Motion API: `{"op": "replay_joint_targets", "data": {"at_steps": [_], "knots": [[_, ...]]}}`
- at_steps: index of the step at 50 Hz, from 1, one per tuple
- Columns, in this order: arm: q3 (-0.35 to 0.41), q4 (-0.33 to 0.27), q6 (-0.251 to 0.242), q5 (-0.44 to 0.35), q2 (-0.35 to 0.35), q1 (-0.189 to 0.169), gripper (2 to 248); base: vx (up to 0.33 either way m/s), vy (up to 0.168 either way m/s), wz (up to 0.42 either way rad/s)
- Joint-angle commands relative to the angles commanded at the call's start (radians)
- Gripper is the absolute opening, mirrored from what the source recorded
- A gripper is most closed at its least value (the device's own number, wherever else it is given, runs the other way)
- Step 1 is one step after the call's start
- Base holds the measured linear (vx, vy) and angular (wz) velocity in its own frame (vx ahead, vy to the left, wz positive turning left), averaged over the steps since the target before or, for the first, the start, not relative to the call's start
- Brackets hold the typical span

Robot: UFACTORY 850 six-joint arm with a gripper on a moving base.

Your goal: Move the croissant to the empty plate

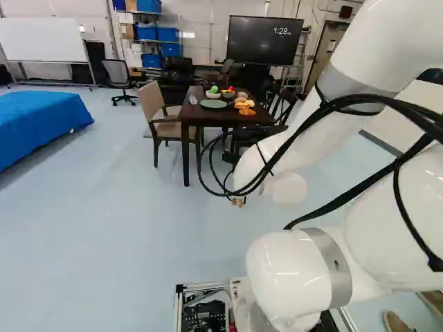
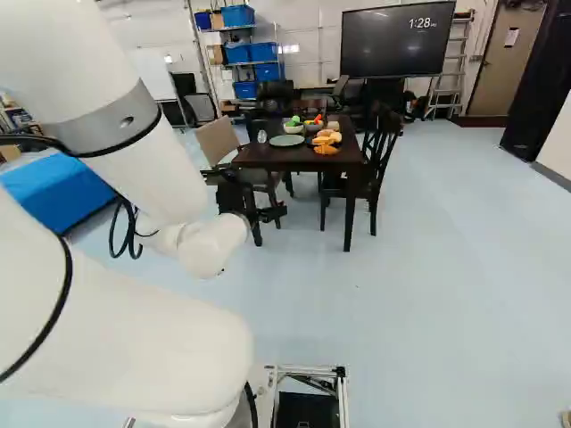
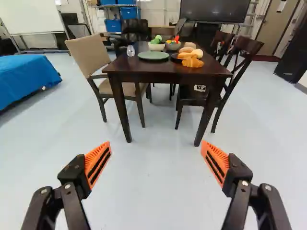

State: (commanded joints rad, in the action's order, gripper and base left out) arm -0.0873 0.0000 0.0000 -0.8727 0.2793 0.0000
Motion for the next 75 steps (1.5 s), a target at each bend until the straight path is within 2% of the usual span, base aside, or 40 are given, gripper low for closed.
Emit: {"op": "replay_joint_targets", "data": {"at_steps": [24, 75], "knots": [[0.000, 0.000, 0.000, 0.000, 0.000, 0.000, 247, 0.129, -0.002, -0.019], [0.000, 0.000, 0.000, 0.000, 0.000, 0.000, 247, 0.136, -0.025, -0.142]]}}
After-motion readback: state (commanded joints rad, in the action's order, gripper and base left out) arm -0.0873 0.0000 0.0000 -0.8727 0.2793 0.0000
